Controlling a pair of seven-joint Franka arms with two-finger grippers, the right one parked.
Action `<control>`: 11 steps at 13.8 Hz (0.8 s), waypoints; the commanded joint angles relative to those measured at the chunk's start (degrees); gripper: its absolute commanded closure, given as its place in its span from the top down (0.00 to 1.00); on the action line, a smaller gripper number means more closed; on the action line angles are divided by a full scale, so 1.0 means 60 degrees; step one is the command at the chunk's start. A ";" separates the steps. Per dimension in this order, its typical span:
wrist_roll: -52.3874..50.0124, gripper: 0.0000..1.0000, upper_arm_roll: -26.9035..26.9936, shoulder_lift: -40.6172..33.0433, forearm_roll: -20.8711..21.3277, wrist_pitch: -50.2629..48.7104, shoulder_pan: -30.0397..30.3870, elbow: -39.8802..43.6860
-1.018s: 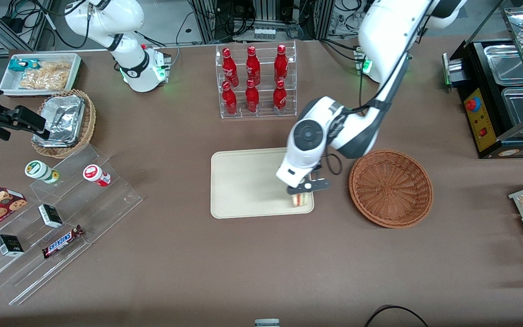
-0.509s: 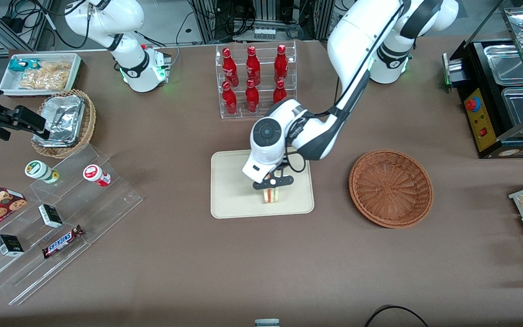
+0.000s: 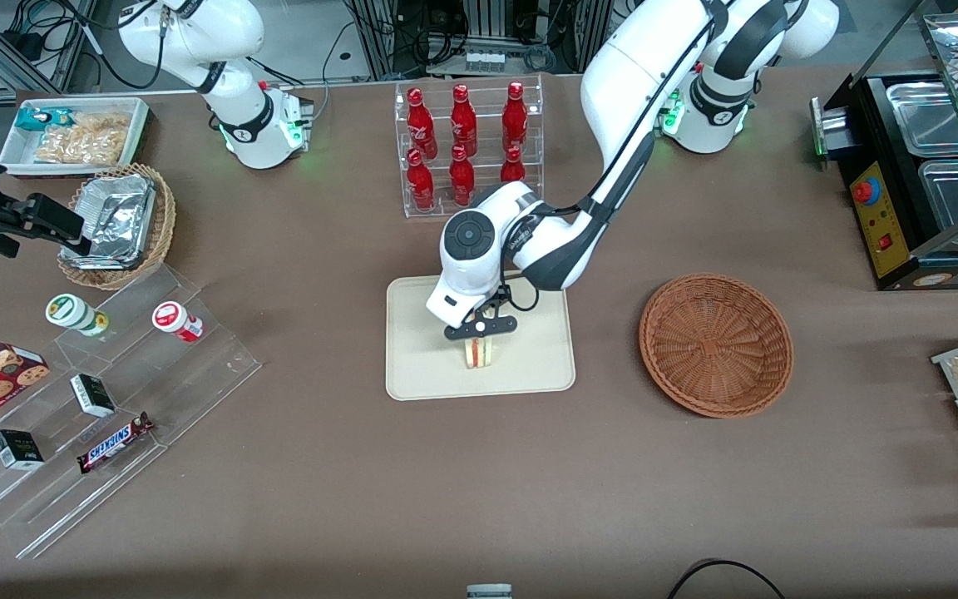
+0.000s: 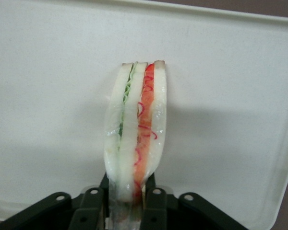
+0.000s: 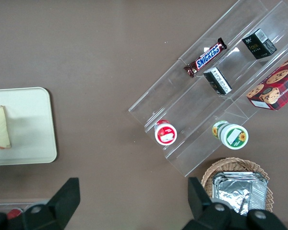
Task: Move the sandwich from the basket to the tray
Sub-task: 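Lower the sandwich onto the tray and open the left gripper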
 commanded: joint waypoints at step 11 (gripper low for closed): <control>-0.0411 1.00 0.0507 -0.1890 0.0241 -0.3235 0.0951 -0.0027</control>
